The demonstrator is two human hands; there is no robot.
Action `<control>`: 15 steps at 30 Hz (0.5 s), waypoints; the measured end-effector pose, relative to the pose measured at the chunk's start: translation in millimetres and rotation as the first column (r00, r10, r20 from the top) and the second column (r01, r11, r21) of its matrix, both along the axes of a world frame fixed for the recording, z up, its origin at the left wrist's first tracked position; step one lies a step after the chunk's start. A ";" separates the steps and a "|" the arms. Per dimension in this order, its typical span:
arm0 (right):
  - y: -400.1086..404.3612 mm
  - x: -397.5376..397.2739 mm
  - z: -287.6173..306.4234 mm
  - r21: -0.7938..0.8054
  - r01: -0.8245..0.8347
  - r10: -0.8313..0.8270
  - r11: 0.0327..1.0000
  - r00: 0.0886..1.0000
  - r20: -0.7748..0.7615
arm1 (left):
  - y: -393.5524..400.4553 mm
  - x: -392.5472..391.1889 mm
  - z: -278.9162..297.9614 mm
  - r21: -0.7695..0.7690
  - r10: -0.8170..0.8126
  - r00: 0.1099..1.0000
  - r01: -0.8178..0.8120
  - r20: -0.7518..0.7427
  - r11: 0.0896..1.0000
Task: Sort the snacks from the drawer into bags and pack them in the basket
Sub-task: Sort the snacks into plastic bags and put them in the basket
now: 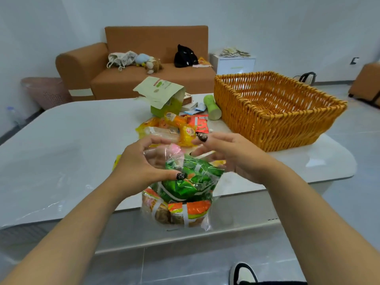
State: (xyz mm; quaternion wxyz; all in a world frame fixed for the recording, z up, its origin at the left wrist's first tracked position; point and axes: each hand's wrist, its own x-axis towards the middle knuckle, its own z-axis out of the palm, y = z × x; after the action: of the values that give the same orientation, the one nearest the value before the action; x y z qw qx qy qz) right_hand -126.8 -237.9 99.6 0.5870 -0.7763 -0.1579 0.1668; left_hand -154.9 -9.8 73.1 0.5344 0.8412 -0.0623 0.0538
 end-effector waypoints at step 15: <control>-80.8 32.6 -35.4 -0.163 0.809 -0.452 0.565 0.469 0.759 | -57.5 2.3 -6.8 -0.051 0.043 0.999 -0.042 0.021 0.998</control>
State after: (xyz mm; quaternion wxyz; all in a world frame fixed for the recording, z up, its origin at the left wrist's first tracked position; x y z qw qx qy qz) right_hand -94.2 -318.7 64.2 0.2870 -0.9049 0.0142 -0.3140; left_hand -152.6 -67.3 66.3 0.5537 0.8278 -0.0487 0.0760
